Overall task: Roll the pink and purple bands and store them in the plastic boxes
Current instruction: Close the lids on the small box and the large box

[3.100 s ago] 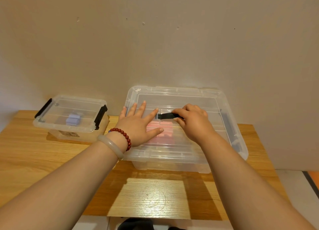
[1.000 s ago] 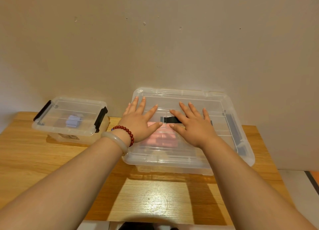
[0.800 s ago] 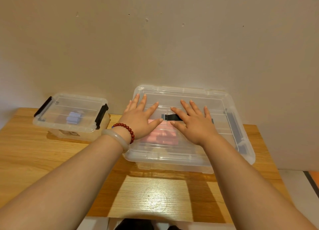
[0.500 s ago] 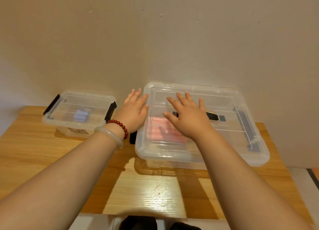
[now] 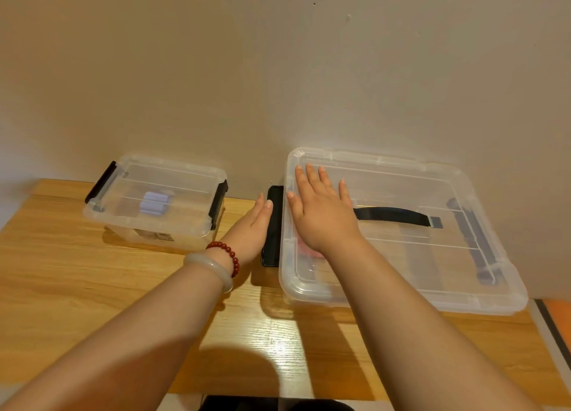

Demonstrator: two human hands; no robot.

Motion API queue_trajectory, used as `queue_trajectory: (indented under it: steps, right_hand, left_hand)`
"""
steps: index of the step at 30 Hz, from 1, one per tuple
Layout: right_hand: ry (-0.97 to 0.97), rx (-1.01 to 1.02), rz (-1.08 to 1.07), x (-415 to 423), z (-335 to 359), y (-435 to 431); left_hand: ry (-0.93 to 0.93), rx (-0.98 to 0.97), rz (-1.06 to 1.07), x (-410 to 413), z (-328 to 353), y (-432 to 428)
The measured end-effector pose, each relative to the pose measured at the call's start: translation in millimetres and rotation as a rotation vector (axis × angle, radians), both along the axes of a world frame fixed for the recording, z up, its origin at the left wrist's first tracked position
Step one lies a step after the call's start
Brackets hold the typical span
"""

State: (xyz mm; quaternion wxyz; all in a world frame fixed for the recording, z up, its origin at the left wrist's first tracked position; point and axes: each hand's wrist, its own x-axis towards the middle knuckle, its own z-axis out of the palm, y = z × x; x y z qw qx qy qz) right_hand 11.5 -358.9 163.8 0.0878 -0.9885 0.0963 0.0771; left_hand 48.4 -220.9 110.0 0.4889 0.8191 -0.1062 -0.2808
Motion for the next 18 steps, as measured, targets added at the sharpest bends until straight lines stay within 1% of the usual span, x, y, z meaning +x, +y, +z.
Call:
queue_trajectory:
  steps: [1,4,9,14,18]
  right_hand:
    - [-0.006,-0.001,-0.003,-0.4,-0.4,0.2]
    - [-0.015,0.004,-0.009,-0.5,-0.9,1.0]
    - [-0.054,0.058,-0.025,-0.7,-2.5,0.2]
    - [-0.075,0.062,-0.032,1.4,-2.6,0.5]
    - [-0.07,0.049,-0.033,1.5,-2.2,2.0]
  left_hand:
    - [0.049,-0.056,0.02,-1.3,-2.6,-2.3]
    - [0.122,-0.185,0.107,-1.9,-12.9,-4.2]
    - [0.092,-0.348,0.166,-7.5,-4.7,-3.7]
    - [0.074,-0.455,0.16,-4.6,5.0,-9.8]
    - [0.023,-0.446,0.085,-5.4,13.3,-20.2]
